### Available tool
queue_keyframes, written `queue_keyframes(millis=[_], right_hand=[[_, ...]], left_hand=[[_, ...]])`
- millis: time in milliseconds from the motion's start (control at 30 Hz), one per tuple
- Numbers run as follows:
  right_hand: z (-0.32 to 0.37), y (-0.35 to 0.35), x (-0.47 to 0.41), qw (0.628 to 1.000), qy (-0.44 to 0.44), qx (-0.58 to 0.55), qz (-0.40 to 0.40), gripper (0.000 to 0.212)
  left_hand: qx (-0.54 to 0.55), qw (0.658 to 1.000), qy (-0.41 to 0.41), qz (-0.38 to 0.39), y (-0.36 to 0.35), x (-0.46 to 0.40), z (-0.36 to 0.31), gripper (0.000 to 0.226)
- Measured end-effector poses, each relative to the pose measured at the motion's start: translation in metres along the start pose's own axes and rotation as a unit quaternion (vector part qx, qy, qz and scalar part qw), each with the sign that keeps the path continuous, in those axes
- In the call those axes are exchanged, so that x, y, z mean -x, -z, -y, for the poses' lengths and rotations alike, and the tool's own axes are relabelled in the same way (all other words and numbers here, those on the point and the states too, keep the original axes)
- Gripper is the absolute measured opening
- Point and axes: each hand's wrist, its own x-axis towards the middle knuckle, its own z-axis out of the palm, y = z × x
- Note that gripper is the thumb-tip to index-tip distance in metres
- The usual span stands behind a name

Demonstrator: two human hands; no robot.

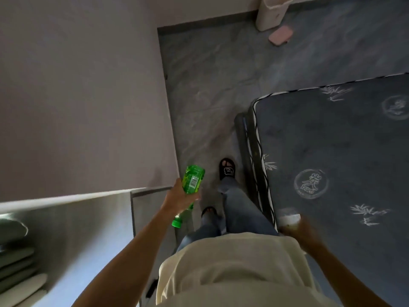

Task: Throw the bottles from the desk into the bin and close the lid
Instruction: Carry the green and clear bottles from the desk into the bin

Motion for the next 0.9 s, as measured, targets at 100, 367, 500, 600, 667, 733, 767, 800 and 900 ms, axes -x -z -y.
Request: queue_keyframes(millis=[100, 367, 500, 600, 667, 733, 767, 800, 900], right_hand=[[0.037, 0.026, -0.034, 1.0, -0.013, 0.004, -0.007, 0.028], [0.194, 0.095, -0.132, 0.998, 0.039, 0.048, 0.01, 0.045], [0.285, 0.114, -0.18, 0.997, 0.073, 0.039, 0.001, 0.039], [0.349, 0.126, -0.216, 0.995, 0.091, 0.041, -0.007, 0.055], [0.387, 0.134, -0.239, 0.995, 0.08, 0.051, -0.004, 0.081], [0.419, 0.14, -0.259, 0.995, 0.081, 0.06, -0.007, 0.087], [0.432, 0.143, -0.268, 0.995, 0.081, 0.063, -0.009, 0.087], [0.443, 0.147, -0.275, 0.995, 0.076, 0.061, -0.013, 0.086], [0.465, 0.158, -0.289, 0.997, 0.057, 0.042, -0.017, 0.082]], left_hand=[[-0.003, 1.0, -0.001, 0.01, 0.015, -0.038, -0.04, 0.07], [-0.024, 0.996, 0.081, 0.0, 0.072, -0.101, -0.079, 0.076], [-0.056, 0.993, 0.104, 0.016, 0.098, -0.121, -0.09, 0.078], [-0.062, 0.99, 0.126, 0.032, 0.121, -0.145, -0.1, 0.075], [-0.062, 0.988, 0.138, 0.04, 0.139, -0.167, -0.112, 0.074], [-0.058, 0.988, 0.138, 0.038, 0.159, -0.195, -0.131, 0.073], [-0.057, 0.988, 0.136, 0.037, 0.17, -0.21, -0.143, 0.073], [-0.057, 0.989, 0.132, 0.037, 0.181, -0.227, -0.157, 0.074], [-0.052, 0.992, 0.11, 0.044, 0.213, -0.274, -0.208, 0.074]])
